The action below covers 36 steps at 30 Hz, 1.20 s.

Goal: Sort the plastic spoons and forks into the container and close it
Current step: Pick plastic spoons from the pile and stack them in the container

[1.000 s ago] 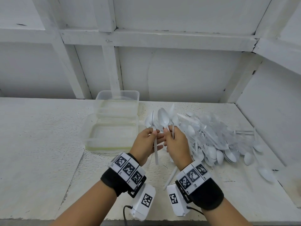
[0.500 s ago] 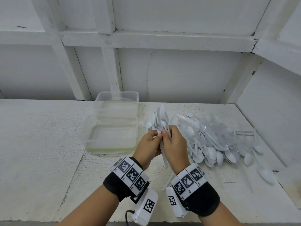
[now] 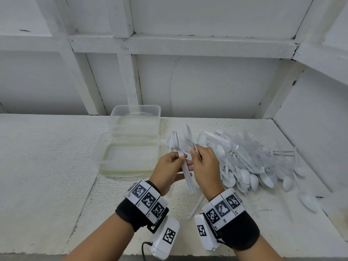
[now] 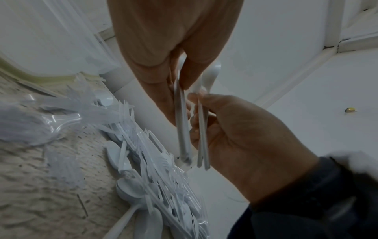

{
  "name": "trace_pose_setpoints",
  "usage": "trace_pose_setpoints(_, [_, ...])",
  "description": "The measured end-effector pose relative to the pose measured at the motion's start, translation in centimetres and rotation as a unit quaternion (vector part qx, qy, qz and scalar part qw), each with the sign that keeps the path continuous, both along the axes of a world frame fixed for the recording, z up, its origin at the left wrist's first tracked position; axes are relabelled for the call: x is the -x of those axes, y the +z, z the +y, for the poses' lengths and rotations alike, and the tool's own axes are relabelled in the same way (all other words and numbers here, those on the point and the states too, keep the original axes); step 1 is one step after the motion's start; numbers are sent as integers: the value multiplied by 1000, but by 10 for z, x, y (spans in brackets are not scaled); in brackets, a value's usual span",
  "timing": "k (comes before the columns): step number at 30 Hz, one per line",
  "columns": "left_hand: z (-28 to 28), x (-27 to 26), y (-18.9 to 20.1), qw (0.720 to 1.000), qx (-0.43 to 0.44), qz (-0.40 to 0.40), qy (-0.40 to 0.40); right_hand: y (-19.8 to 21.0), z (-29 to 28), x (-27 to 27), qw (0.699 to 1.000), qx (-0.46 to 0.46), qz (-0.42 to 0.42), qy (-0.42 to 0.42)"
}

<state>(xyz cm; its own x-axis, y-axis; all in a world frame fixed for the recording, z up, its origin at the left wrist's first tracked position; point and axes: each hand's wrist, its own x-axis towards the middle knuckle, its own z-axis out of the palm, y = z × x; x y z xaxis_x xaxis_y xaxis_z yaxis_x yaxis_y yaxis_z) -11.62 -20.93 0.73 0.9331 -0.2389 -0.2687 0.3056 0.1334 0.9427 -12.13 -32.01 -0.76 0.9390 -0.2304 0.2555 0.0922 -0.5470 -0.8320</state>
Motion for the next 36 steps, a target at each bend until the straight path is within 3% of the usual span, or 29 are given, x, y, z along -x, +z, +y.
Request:
trace_pose_setpoints(6, [-1,0,2,1000,13,-1,-5,1,3,3,997,-82,-15,5])
trace_pose_setpoints(14, [-1,0,3,999,30,-1,-11,-5,3,-1,998,-15,-64,2])
trace_pose_setpoints(24, [5,-6,3,1000,13,4,2,3,-1,-3,992,-94,60,59])
trace_pose_setpoints(30, [5,-7,2,1000,12,2,11,4,-3,-6,998,20,35,38])
trace_pose_setpoints(36, [4,-5,5,1000,-1,-18,12,9,4,-7,995,-53,55,65])
